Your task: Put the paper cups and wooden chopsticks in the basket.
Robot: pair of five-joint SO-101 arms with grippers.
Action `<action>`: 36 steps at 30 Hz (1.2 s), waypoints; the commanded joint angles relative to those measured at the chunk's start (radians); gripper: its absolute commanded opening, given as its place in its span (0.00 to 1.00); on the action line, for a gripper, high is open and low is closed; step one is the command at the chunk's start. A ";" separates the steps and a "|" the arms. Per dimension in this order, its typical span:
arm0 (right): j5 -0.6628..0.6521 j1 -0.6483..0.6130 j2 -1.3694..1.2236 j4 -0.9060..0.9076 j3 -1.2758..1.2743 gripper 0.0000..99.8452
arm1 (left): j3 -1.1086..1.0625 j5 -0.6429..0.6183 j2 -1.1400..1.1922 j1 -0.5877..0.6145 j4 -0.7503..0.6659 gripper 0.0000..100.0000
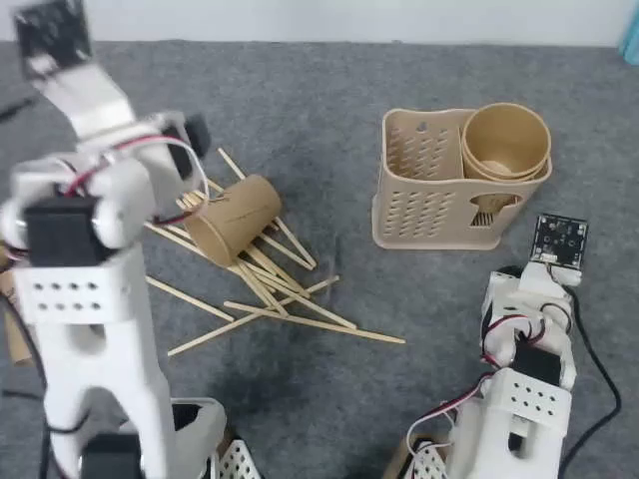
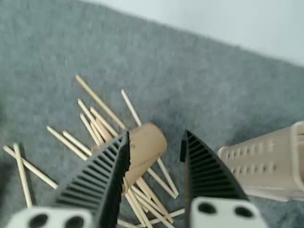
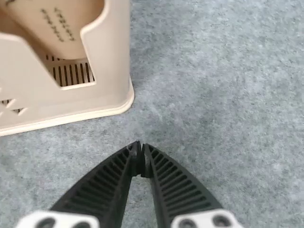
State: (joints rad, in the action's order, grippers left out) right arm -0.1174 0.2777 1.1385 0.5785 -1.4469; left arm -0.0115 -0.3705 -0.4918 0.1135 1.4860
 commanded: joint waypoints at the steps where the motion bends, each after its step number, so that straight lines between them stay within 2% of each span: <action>1: -0.018 -0.007 0.028 0.005 0.008 0.02 | -0.337 -0.014 -0.127 0.006 -0.199 0.16; 6: -0.020 -0.007 0.028 0.001 0.008 0.02 | -0.710 -0.049 -0.233 0.006 -0.410 0.17; 10: -0.020 -0.007 0.028 -0.001 0.008 0.02 | -0.905 -0.074 -0.301 0.006 -0.505 0.24; 13: -0.020 -0.008 0.028 -0.001 0.008 0.02 | -1.004 -0.117 -0.322 0.003 -0.549 0.28; 16: -0.020 -0.010 0.028 0.002 0.008 0.02 | -1.070 -0.155 -0.322 0.002 -0.647 0.29; 22: -0.048 -0.012 0.028 0.004 0.006 0.02 | -1.185 -0.160 -0.322 -0.002 -0.908 0.29; 25: -0.051 -0.013 0.036 0.004 -0.003 0.02 | -1.190 -0.161 -0.322 -0.014 -0.950 0.28; 28: -0.051 -0.013 0.036 0.004 -0.003 0.02 | -1.194 -0.155 -0.322 -0.060 -1.013 0.23; 34: -0.054 -0.013 0.036 0.004 -0.003 0.02 | -1.248 -0.153 -0.321 -0.135 -1.197 0.03; 36: -0.054 -0.013 0.035 0.004 -0.003 0.02 | -1.259 -0.153 -0.321 -0.143 -1.223 0.01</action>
State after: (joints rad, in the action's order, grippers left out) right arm -0.1511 0.2731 1.1446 0.5785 -1.4622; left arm -1.2681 -0.5194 -0.7848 -0.0138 0.3261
